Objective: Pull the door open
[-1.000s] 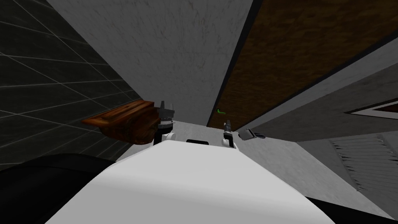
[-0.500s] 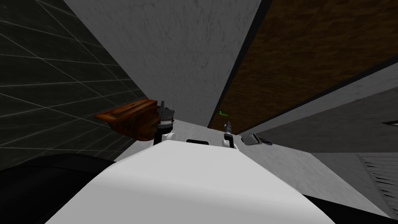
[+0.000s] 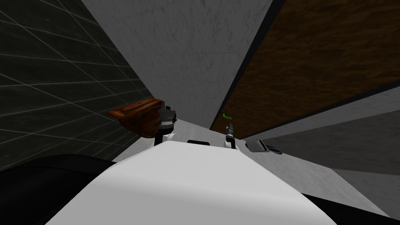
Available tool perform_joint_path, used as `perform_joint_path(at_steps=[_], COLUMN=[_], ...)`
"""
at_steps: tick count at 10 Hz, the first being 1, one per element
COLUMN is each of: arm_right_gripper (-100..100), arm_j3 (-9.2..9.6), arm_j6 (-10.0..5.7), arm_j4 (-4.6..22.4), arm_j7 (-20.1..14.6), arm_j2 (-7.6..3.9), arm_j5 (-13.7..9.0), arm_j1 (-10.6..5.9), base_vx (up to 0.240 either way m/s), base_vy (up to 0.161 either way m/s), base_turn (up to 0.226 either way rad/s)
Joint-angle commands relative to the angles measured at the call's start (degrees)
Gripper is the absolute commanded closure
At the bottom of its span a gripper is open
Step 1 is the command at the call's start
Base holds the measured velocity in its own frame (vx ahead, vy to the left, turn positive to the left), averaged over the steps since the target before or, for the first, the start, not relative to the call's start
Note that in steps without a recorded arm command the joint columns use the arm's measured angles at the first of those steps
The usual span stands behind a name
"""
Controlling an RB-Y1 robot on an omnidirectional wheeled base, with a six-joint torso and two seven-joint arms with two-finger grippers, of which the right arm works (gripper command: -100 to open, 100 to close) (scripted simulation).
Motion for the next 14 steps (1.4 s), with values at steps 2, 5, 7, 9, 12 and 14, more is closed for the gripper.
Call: perform_joint_path(at_steps=[2,5,7,9,12,14], arm_right_gripper=[-100,-100,-100,-100,-100,-100], arm_j3=[-0.45,-0.97,-1.40,-1.78,-2.30,-2.45], arm_j6=[-0.72,-1.60,-2.32,-2.97,-3.85,-4.10], arm_j4=[2.64,5.94,8.70,11.14,14.46,15.41], arm_j7=[-0.45,-0.99,-1.43,-1.82,-2.36,-2.51], arm_j2=[-0.36,-0.81,-1.17,-1.49,-1.93,-2.05], arm_j5=[-0.45,-0.96,-1.40,-1.78,-2.30,-2.45], arm_j1=[-0.69,-1.62,-2.39,-3.08,-4.01,-4.28], base_vx=[0.031,0.022,0.020,0.027,0.028,0.004], base_vy=[-0.060,-0.035,-0.030,-0.048,-0.049,-0.011], base_turn=[0.111,0.111,0.118,0.136,0.140,0.029])
